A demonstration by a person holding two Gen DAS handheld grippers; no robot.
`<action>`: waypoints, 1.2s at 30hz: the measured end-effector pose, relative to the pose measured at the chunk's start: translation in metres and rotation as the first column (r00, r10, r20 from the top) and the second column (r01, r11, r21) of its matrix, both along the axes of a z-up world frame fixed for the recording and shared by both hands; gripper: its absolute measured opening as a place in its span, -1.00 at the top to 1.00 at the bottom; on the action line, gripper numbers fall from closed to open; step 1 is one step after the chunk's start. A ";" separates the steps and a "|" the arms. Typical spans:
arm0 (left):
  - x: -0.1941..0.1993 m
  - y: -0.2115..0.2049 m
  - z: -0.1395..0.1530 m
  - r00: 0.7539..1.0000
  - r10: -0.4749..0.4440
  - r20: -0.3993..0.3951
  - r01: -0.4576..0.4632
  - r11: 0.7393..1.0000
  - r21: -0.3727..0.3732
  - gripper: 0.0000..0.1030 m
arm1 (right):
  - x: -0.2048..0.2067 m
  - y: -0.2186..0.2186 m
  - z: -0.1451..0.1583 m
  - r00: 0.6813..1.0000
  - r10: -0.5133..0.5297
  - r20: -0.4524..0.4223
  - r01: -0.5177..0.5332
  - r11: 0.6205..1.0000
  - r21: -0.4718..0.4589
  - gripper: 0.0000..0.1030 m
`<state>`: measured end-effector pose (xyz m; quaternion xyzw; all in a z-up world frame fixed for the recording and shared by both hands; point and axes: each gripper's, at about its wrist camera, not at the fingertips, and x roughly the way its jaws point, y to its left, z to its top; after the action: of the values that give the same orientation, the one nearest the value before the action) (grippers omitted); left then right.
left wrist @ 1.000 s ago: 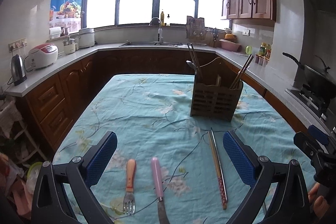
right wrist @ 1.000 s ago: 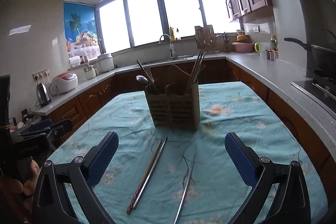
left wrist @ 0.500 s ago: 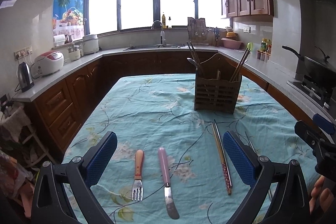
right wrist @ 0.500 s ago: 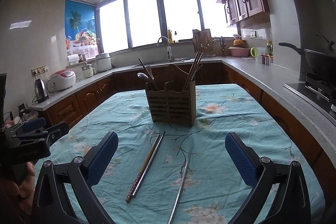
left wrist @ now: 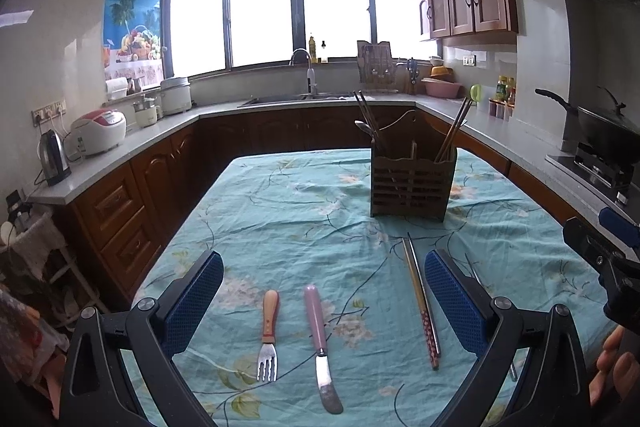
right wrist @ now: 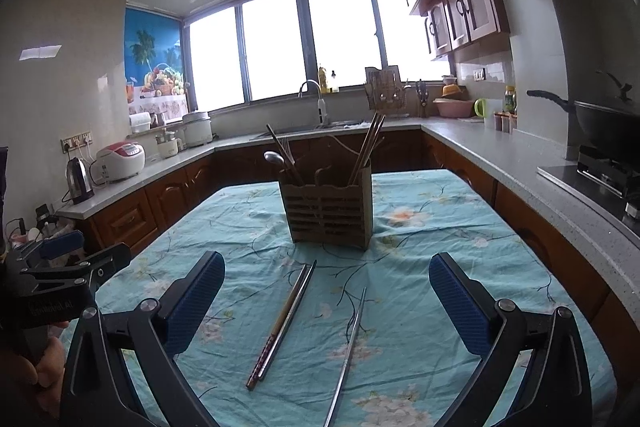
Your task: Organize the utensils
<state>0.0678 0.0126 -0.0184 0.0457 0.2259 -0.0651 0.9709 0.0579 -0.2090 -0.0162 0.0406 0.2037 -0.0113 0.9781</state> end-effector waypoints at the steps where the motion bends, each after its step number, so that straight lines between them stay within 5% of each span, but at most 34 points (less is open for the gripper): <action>1: 0.000 0.000 0.000 1.000 -0.001 0.001 0.001 1.000 -0.001 -0.98 | -0.001 0.001 0.000 1.000 -0.001 0.003 0.001 1.000 0.000 -1.00; 36: 0.002 0.004 -0.002 1.000 0.008 -0.001 -0.008 1.000 -0.011 -0.98 | -0.002 0.009 0.004 1.000 0.016 0.004 -0.016 1.000 -0.003 -1.00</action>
<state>0.0701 0.0165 -0.0203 0.0396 0.2261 -0.0623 0.9713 0.0558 -0.1995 -0.0125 0.0376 0.2019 -0.0036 0.9787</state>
